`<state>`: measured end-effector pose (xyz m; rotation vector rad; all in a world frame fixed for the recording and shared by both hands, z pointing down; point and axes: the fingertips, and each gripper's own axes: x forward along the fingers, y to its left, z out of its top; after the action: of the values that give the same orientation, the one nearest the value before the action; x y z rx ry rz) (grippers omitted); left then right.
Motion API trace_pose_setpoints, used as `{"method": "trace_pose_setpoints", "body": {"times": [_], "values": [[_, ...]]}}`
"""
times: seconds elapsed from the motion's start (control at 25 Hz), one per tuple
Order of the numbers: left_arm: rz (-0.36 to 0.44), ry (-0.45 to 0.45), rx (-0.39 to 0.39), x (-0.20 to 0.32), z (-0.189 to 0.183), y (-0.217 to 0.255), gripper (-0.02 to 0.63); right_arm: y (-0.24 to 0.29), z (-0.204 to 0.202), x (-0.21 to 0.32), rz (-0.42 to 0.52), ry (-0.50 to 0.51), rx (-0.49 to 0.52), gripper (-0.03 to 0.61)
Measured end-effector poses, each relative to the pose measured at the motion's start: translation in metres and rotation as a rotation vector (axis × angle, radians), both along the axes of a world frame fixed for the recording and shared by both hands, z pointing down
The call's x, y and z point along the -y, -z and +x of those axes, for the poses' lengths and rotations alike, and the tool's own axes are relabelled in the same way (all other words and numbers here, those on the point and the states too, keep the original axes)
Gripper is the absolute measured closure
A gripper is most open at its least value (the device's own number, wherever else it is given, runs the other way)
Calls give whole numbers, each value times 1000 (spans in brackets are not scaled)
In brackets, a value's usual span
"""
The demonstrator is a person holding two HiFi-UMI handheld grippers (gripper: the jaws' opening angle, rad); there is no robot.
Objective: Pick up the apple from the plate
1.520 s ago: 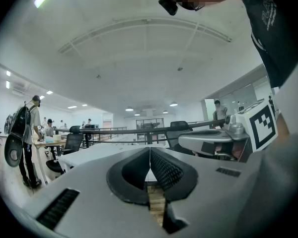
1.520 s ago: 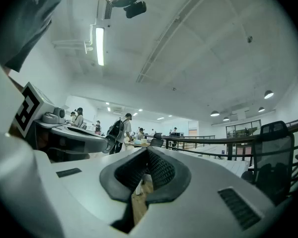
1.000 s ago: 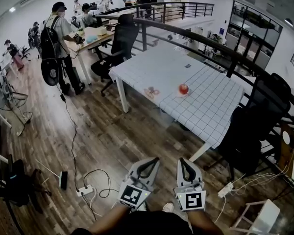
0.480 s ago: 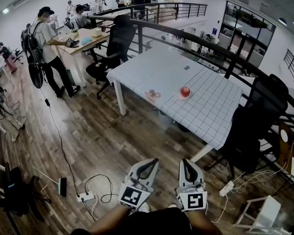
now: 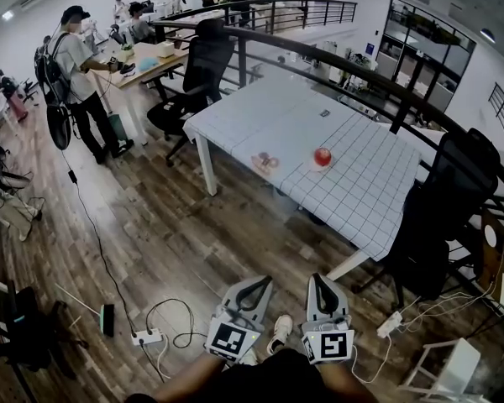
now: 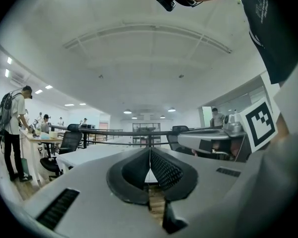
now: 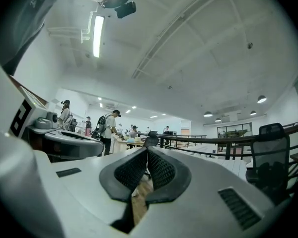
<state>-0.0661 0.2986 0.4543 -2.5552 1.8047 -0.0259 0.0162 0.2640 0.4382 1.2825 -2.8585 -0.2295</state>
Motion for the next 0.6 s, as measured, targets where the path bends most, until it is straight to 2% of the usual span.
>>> {"method": "trace_pose_setpoints", "body": {"times": [0.24,0.44,0.6], "values": [[-9,3,7,37,1,-2,591,-8,-1,40,-25,15,7,554],[25,6,-7,73,3,15,591,-5,-9,82,-24,46,26,555],[6,29,-10,102,0,14,591,2,-10,111,-17,63,44,554]]}}
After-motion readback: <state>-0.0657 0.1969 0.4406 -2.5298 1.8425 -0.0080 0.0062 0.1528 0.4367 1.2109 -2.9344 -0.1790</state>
